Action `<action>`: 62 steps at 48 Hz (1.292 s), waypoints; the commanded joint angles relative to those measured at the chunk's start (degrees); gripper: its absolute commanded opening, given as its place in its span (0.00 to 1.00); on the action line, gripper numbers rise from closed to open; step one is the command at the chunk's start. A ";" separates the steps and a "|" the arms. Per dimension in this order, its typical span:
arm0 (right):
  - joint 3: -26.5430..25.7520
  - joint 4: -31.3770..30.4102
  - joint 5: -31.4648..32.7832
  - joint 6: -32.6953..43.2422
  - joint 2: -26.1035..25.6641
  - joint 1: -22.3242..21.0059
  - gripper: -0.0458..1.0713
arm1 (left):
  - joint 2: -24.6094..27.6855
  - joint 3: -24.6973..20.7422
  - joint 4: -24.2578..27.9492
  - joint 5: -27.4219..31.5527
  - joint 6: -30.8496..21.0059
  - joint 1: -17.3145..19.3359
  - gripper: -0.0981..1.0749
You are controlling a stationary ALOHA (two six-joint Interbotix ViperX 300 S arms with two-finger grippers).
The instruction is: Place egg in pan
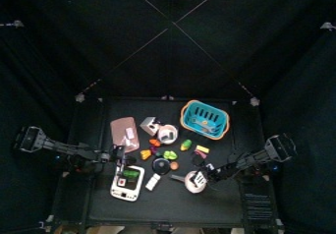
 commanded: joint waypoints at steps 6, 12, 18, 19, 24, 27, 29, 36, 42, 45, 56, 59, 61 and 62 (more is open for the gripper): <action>-0.44 0.00 -0.26 0.00 -0.35 1.67 0.60 | 0.09 -0.62 0.00 -0.18 -0.09 -0.09 0.18; -0.26 -0.18 -0.26 0.00 -0.18 1.85 0.62 | 0.09 -0.62 0.00 -0.26 -0.09 -0.09 0.18; -0.26 -0.18 0.53 0.00 0.09 1.76 0.67 | 0.09 -0.62 0.00 -0.18 -0.09 -0.09 0.18; -0.26 -0.18 0.70 0.00 0.18 1.76 0.68 | 0.09 -0.62 0.00 -0.18 -0.09 -0.09 0.18; -0.26 -0.18 1.14 0.00 0.26 1.85 0.73 | 0.09 -0.62 0.00 -0.09 -0.09 -0.09 0.18; -0.26 -0.26 1.05 0.00 0.26 1.85 0.77 | 0.09 -0.53 0.00 -0.09 -0.09 -0.09 0.18; -0.26 -0.26 1.14 0.00 0.26 1.85 0.79 | 0.09 -0.53 0.00 -0.09 -0.09 -0.09 0.18; -0.18 -0.18 1.14 0.00 0.26 1.85 0.84 | 0.09 -0.53 0.00 -0.09 -0.09 -0.09 0.18; -0.35 -0.18 1.14 0.00 0.26 1.85 0.86 | 0.09 -0.44 0.00 -0.09 -0.09 -0.09 0.18; -0.26 -0.18 1.14 0.00 0.26 1.76 0.86 | 0.09 -0.44 0.00 -0.09 -0.09 -0.09 0.18; -0.09 0.00 1.05 0.00 0.26 1.49 0.86 | 0.09 -0.44 0.00 -0.09 -0.09 -0.09 0.18; -0.18 -0.09 1.14 0.00 0.26 1.41 0.86 | 0.09 -0.53 0.00 -0.09 -0.09 -0.09 0.18; -0.18 -0.18 1.14 0.00 0.26 1.41 0.86 | 0.09 -0.44 0.00 -0.09 -0.09 -0.09 0.18; -0.18 -0.26 1.14 0.00 0.26 1.41 0.86 | 0.09 -0.44 0.00 -0.09 -0.09 -0.09 0.18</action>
